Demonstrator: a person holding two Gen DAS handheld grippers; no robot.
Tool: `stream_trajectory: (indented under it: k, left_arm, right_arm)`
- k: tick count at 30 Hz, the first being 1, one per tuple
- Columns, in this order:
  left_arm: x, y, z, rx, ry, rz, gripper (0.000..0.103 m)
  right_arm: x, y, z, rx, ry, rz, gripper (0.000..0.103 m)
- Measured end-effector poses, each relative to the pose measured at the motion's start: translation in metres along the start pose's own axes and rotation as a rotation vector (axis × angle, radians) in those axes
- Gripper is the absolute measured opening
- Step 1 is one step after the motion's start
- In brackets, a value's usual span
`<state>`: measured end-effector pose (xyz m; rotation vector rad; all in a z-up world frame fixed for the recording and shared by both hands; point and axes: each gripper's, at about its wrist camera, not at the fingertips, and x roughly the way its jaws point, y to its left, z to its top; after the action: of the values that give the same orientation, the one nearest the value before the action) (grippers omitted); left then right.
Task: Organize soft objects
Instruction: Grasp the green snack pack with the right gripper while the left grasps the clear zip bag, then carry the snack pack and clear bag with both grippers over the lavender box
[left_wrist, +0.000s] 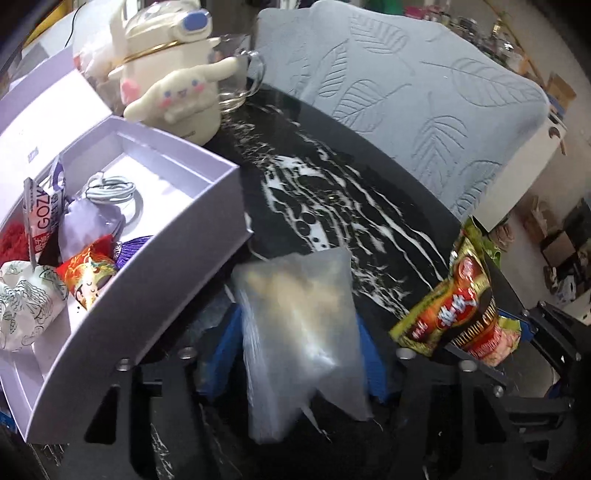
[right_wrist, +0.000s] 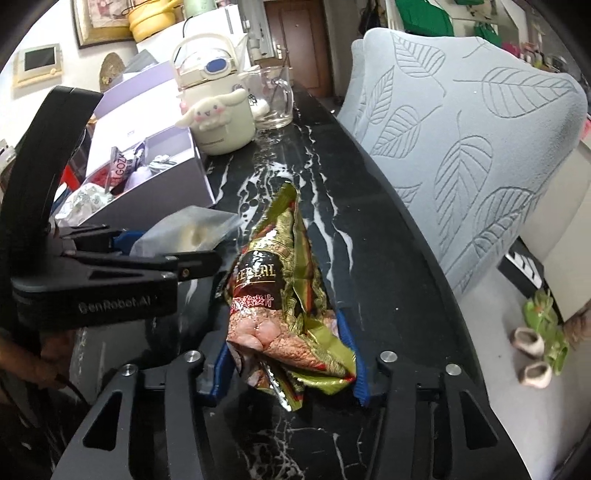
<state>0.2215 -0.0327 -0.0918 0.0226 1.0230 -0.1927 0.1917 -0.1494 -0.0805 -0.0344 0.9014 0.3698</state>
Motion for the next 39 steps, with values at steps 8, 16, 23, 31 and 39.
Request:
stream_trajectory:
  k: [8, 16, 23, 31, 39]
  left_arm:
    - [-0.014, 0.003, -0.015, -0.020, -0.015, -0.054, 0.046]
    - [-0.033, -0.004, -0.030, -0.019, -0.031, -0.072, 0.046]
    - [-0.053, -0.015, -0.037, 0.017, -0.078, -0.061, 0.046]
    - [-0.070, -0.017, -0.049, 0.018, -0.103, -0.054, 0.046]
    - [-0.086, -0.010, -0.064, -0.006, -0.126, -0.037, 0.046]
  right_arm:
    - [-0.008, -0.004, -0.006, 0.034, -0.026, -0.027, 0.047]
    - [-0.019, -0.008, -0.016, 0.061, -0.033, -0.045, 0.047]
    - [-0.032, -0.005, -0.024, 0.057, -0.044, -0.041, 0.047]
    - [-0.044, 0.008, -0.031, 0.036, -0.051, -0.017, 0.047]
    - [-0.051, 0.028, -0.037, -0.003, -0.057, 0.028, 0.047]
